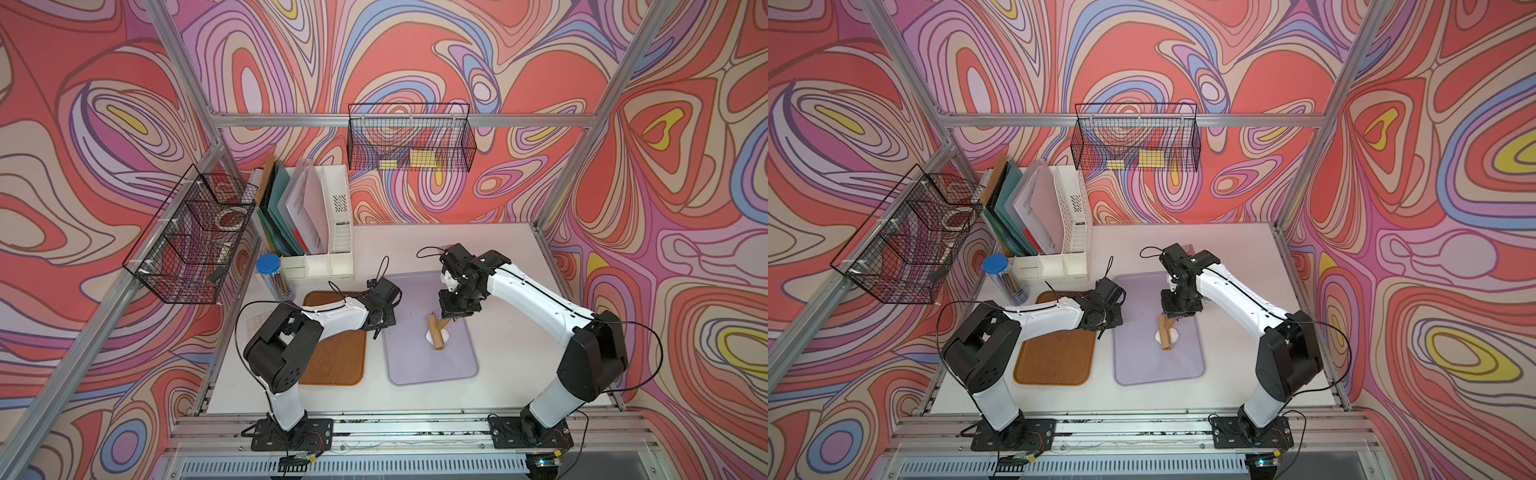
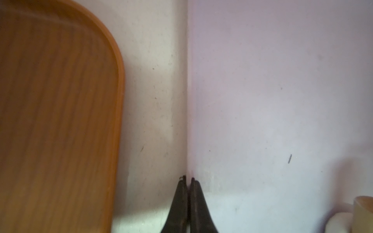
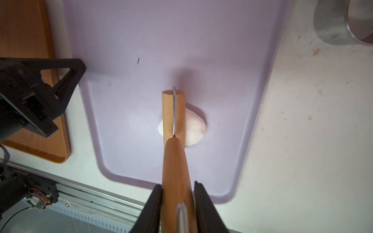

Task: Roll out the dumpling wrappers from the dough
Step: Flatten out the dough on the work surface.

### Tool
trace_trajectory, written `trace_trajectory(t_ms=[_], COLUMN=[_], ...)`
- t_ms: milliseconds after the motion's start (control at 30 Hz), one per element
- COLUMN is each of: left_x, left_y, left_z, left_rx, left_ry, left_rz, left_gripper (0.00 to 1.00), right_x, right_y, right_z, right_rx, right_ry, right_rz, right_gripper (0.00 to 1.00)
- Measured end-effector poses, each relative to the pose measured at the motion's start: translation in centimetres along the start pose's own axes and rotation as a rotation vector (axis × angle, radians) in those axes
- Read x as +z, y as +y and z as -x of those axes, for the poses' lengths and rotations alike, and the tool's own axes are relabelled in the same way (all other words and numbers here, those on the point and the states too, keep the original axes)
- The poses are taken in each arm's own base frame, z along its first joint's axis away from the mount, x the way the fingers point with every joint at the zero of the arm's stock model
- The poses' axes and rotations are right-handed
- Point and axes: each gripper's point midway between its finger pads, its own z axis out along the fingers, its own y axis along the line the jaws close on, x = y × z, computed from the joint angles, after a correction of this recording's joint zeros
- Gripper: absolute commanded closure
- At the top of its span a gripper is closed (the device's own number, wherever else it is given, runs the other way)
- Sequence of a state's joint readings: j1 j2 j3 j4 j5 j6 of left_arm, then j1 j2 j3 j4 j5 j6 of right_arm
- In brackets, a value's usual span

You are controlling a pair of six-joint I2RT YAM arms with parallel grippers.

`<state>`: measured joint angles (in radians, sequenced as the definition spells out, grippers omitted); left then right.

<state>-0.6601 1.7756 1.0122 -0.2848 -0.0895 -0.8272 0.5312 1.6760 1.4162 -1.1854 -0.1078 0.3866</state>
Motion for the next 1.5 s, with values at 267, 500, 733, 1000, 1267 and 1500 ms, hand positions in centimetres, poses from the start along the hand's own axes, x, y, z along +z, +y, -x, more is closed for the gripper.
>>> trace_trajectory(t_ms=[267, 500, 733, 1000, 1267, 1500], left_x=[0.0, 0.0, 0.0, 0.0, 0.0, -0.1], left_y=[0.1, 0.1, 0.0, 0.0, 0.1, 0.9], left_z=[0.0, 0.0, -0.1, -0.2, -0.3, -0.1], left_rx=[-0.001, -0.009, -0.014, -0.02, -0.028, -0.032], left_ry=[0.001, 0.0, 0.007, 0.01, 0.013, 0.006], left_rz=[0.0, -0.018, -0.032, -0.04, -0.046, -0.021], left_gripper=[1.0, 1.0, 1.0, 1.0, 1.0, 1.0], right_x=[0.4, 0.5, 0.4, 0.1, 0.9, 1.5], right_y=[-0.3, -0.7, -0.8, -0.4, -0.5, 0.1], right_z=[0.3, 0.4, 0.4, 0.3, 0.4, 0.8], right_rx=[0.017, 0.069, 0.073, 0.035, 0.055, 0.087], right_ry=[0.009, 0.012, 0.002, -0.035, -0.014, -0.005], right_rz=[-0.055, -0.102, -0.105, 0.042, 0.082, 0.21], right_gripper=[1.0, 1.0, 1.0, 1.0, 1.0, 1.0])
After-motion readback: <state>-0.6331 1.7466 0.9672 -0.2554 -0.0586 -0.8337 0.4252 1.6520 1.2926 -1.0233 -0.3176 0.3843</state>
